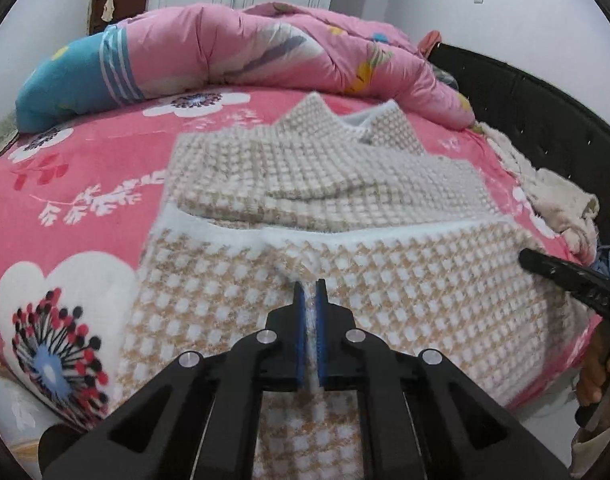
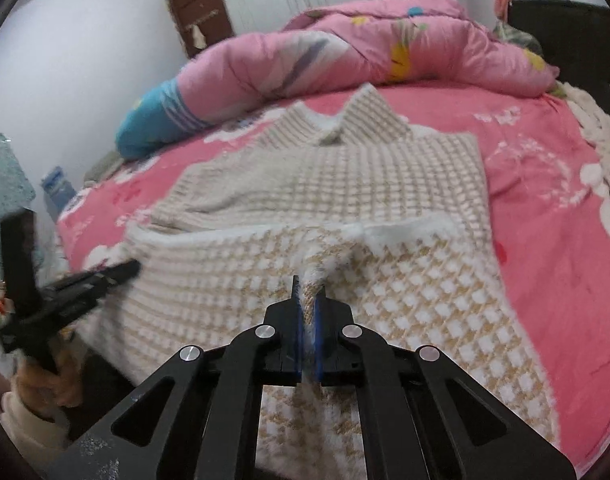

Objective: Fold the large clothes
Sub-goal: 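Fold the held hem up over the coat body toward the collar with both tools, then open both tools to release the folded hem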

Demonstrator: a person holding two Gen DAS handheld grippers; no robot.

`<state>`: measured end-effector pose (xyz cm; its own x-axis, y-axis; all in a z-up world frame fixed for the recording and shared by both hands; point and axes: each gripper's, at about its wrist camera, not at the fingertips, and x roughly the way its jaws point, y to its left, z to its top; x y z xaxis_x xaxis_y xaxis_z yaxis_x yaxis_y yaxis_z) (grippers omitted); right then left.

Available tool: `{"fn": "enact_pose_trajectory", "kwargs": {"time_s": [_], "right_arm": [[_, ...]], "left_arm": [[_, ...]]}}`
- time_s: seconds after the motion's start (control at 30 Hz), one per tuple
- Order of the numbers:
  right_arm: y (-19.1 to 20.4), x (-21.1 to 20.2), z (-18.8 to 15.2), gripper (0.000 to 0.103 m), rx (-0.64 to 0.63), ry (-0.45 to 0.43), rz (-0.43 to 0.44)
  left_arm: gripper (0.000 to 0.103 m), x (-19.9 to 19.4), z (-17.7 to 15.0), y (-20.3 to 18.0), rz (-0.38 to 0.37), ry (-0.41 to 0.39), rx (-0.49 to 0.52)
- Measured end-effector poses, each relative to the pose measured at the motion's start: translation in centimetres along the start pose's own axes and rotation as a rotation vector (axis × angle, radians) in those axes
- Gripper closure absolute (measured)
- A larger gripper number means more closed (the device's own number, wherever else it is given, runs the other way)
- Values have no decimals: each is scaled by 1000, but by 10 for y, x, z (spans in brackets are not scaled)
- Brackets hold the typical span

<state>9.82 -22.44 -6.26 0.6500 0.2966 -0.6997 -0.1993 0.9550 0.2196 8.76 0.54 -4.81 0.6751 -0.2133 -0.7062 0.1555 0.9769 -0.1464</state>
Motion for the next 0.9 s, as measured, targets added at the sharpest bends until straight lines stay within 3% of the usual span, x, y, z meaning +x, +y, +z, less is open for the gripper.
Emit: {"fn": "enact_pose_trajectory", "kwargs": {"time_s": [0.07,0.17,0.2,0.23,0.3,0.4,0.47,0.53,0.6,0.7,0.77,0.9], "right_arm": [[-12,30,-9,96,31,91,16],[-19,28,-9,96,65,95,56],[-22,19,-5,91,67,96,56],[-23,10,-2,78,66,79,37],[-23,-12,3,63,30,15,1],[-26,-24,11,62,-12,-35,-71],[-36,-3,13,62,-5,18,-125],[-57,35,5,67,13,112,-168],[-67,40,7,67,57,116,-123],[-68,15,19,70,103,108,-125],[-62,-7,25,65,105,67,-59],[-32,-28,30,62,34,34,65]], "left_arm": [[93,26,-8,3,-5,69,0],[91,29,-14,17,-67,48,-49],[88,24,-12,22,-91,46,-72],[81,16,-10,27,-98,35,-92],[73,-2,-7,37,-112,-26,-105],[69,-2,4,54,-70,-36,-130],[69,22,9,72,0,44,-165],[71,41,10,85,-15,94,-213],[72,41,9,89,-40,67,-250],[72,29,5,90,-37,53,-265],[71,13,5,86,-20,27,-253],[54,-12,5,77,-73,-18,-193]]}}
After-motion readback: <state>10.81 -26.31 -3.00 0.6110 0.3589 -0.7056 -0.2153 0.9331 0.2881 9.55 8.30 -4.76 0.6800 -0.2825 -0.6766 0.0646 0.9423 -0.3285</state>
